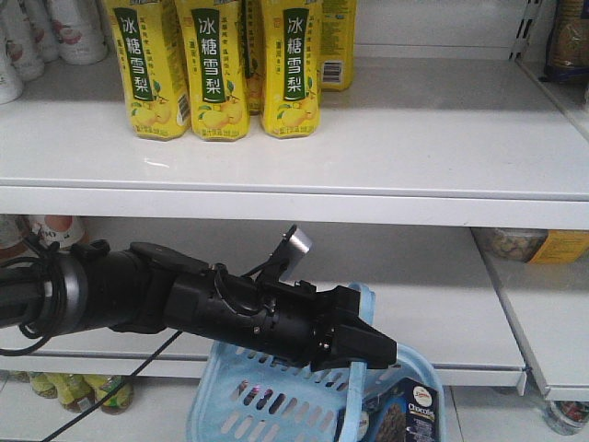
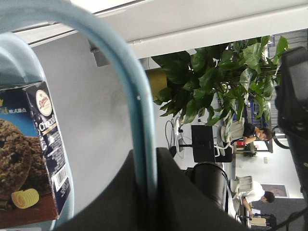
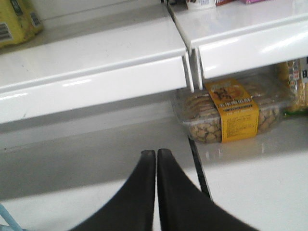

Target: Left arm holds basket, right arm returns cookies

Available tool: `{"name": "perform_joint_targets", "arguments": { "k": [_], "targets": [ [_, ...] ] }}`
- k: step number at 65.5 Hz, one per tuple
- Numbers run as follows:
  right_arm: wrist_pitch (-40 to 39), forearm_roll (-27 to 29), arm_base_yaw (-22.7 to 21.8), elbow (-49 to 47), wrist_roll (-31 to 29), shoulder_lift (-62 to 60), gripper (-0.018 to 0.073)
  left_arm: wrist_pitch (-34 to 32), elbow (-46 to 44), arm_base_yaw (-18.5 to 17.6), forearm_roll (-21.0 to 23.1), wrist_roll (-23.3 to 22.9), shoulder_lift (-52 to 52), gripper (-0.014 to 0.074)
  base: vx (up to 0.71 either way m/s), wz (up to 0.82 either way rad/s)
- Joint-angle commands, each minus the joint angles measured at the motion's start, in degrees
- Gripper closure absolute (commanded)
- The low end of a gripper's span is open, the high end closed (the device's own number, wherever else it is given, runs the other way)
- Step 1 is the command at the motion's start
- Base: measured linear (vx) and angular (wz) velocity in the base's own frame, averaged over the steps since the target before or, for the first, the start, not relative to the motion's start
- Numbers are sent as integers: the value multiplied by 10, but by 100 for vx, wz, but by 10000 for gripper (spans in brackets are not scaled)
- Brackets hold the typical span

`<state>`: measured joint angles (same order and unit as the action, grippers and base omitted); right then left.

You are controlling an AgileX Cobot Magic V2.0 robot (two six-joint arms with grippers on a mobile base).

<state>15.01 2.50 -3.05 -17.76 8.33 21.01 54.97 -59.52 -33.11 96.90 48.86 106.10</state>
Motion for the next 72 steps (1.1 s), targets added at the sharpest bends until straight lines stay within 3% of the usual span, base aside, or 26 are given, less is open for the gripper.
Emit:
{"name": "perform_joint_targets", "arguments": {
  "k": [1, 17, 32, 40, 58, 72],
  "targets": [
    [-44, 4, -3, -20, 1, 30, 567, 1, -13, 1, 49, 28, -30, 603, 0, 0],
    [-74, 4, -3, -20, 1, 36, 567, 1, -13, 1, 49, 28, -30, 603, 0, 0],
    [-37, 2, -3, -20, 1, 36, 536, 1, -13, 1, 49, 28, -30, 603, 0, 0],
    [-31, 2, -3, -20, 1, 36, 452, 1, -13, 1, 49, 28, -30, 603, 0, 0],
    [-4, 18, -3, -20, 1, 36, 160, 1, -13, 1, 49, 28, -30, 603, 0, 0],
    [14, 54, 0, -20, 1, 38, 109, 1, -13, 1, 49, 28, -30, 603, 0, 0]
  ]
}}
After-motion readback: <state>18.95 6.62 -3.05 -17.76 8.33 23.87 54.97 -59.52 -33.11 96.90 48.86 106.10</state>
